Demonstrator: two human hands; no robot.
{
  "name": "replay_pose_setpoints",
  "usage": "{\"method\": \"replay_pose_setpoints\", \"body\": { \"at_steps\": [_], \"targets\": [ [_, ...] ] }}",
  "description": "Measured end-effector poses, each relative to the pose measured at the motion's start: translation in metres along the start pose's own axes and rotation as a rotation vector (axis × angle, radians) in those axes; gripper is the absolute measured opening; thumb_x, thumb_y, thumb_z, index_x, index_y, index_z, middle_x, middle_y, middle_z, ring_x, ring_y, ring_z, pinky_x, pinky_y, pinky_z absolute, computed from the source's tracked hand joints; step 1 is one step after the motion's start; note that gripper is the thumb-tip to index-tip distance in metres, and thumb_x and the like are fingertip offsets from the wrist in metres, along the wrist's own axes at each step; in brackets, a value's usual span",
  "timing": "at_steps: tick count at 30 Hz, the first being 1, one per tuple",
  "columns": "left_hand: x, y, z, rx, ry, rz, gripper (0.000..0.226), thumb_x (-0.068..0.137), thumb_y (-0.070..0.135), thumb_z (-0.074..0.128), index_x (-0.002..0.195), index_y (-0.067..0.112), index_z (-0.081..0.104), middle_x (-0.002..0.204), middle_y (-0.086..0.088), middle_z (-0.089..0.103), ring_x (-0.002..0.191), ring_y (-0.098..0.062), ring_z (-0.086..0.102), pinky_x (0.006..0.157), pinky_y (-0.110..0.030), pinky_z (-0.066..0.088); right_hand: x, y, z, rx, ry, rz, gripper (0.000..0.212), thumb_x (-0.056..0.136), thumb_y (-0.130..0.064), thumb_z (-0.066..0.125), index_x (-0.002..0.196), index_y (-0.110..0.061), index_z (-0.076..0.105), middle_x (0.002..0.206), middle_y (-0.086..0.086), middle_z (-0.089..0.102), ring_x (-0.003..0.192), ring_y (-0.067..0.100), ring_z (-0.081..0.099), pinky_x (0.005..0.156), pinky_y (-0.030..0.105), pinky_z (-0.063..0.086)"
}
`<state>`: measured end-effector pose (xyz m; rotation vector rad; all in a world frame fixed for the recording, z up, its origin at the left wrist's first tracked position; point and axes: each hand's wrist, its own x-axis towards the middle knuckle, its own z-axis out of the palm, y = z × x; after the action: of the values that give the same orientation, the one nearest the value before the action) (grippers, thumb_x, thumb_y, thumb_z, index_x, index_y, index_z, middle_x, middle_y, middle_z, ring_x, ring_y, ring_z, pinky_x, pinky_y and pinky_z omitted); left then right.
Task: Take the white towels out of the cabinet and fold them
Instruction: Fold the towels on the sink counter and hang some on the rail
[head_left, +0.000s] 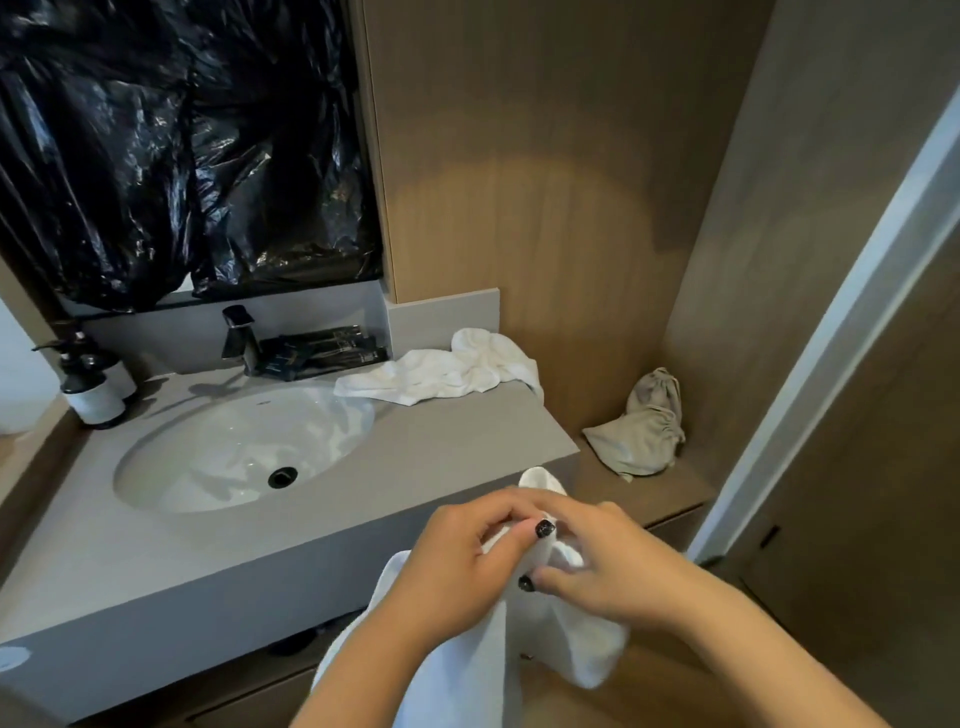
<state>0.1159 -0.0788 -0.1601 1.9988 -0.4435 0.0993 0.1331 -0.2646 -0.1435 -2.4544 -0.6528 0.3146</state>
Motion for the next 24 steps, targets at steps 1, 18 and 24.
{"method": "replay_pose_setpoints", "body": {
  "at_steps": [1,18,24],
  "targets": [
    [0.003,0.003,0.004,0.019,-0.011,0.006,0.013,0.091,0.036,0.056,0.088,0.037,0.068,0.084,0.017,0.070,0.081,-0.008,0.065,0.074,-0.025,0.051,0.000,0.003,0.000,0.013,0.040,-0.018,0.038,0.079,-0.052,0.055,0.117,-0.045,0.056,0.097,-0.008,0.070,0.090,0.012,0.063,0.079,0.041,0.053],
    [0.009,-0.066,0.008,0.198,0.084,-0.470,0.024,0.089,0.015,0.063,0.074,0.034,0.066,0.077,0.011,0.064,0.070,-0.006,0.057,0.062,-0.018,0.041,0.022,0.082,-0.072,0.452,0.826,0.342,0.024,0.093,-0.008,0.052,0.076,-0.014,0.067,0.074,0.005,0.063,0.072,0.020,0.056,0.060,0.030,0.041],
    [0.009,-0.064,0.013,-0.001,0.285,-0.634,0.023,0.088,0.021,0.070,0.066,0.018,0.069,0.068,0.003,0.064,0.062,-0.012,0.054,0.060,-0.026,0.038,0.023,0.110,-0.057,0.771,0.846,0.575,0.029,0.096,-0.012,0.049,0.118,-0.022,0.064,0.107,0.005,0.063,0.096,0.025,0.059,0.079,0.041,0.053]
  ]
}}
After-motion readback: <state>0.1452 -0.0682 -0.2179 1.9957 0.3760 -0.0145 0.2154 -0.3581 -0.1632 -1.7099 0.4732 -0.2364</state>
